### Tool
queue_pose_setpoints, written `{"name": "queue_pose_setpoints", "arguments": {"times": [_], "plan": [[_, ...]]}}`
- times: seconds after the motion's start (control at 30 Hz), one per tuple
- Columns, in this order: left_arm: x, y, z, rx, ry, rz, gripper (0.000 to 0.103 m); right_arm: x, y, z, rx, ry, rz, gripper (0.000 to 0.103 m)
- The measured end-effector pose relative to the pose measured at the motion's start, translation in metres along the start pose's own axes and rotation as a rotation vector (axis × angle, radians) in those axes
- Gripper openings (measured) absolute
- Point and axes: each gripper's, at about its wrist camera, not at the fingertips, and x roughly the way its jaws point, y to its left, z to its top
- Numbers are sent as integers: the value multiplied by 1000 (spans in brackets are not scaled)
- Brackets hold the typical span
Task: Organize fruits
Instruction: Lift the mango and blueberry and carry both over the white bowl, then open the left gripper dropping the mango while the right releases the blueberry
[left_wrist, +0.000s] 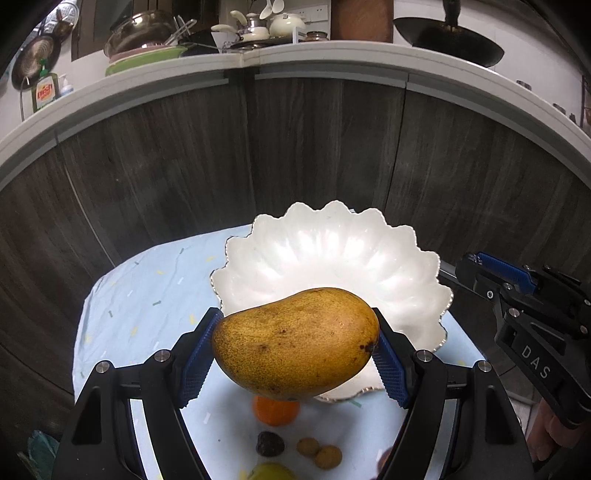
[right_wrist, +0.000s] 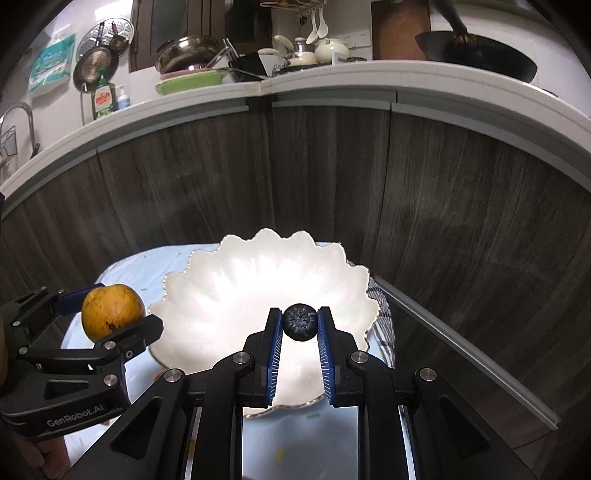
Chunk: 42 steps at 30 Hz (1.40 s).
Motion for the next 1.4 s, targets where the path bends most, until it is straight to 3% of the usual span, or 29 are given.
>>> {"name": "queue_pose_setpoints", "arguments": {"times": [0.4, 0.8, 0.83, 0.9, 1.0, 1.17, 1.4], "plan": [[48, 4, 1, -38, 79, -8, 77, 44, -9, -5, 22, 100, 5, 20], [70, 1, 0, -34, 152, -18, 77, 66, -8, -4, 22, 175, 16, 22], [71, 0, -1, -31, 160, -17, 77, 67, -9, -4, 24, 178, 16, 25], [71, 0, -2, -27, 166, -13, 81, 65, -10, -4, 31, 173, 15, 48], [64, 1, 0, -25, 132, 17, 90, 60, -14, -4, 47, 152, -19, 67], [55, 5, 4, -30, 105, 25, 100, 53, -20, -2, 68, 139, -32, 74], [38, 9, 9, -42, 62, 74, 102, 41, -20, 4, 75, 107, -59, 88]]}}
